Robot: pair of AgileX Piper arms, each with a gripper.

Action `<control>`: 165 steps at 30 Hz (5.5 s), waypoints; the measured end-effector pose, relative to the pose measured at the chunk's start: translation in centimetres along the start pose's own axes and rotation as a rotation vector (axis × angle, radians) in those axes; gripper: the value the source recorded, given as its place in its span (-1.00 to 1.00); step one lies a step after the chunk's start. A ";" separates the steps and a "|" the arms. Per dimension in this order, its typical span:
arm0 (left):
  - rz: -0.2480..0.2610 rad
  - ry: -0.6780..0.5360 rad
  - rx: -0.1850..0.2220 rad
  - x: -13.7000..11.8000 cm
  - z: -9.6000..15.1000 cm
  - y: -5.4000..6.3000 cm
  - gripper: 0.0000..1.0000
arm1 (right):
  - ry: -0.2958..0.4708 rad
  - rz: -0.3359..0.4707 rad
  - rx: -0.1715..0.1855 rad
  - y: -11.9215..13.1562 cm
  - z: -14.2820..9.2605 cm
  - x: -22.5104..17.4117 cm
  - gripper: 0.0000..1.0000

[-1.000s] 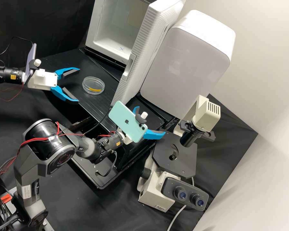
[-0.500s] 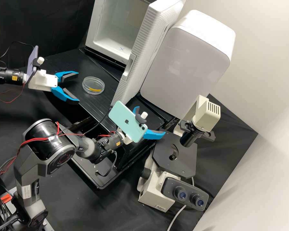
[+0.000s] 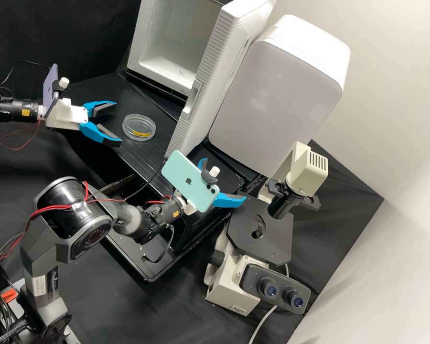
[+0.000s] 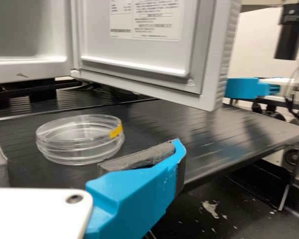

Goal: Place the petri dish in the incubator

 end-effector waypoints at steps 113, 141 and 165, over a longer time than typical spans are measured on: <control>-0.137 -0.061 -0.088 6.2 -1.1 0.7 1.00 | 0.000 0.000 0.000 0.0 0.0 0.0 1.00; -0.122 -0.019 -0.039 5.7 -1.5 0.5 1.00 | 0.000 0.000 0.000 0.0 0.0 0.0 1.00; -0.109 0.040 0.027 6.0 -2.1 0.1 1.00 | 0.000 0.000 0.000 0.0 0.0 0.0 1.00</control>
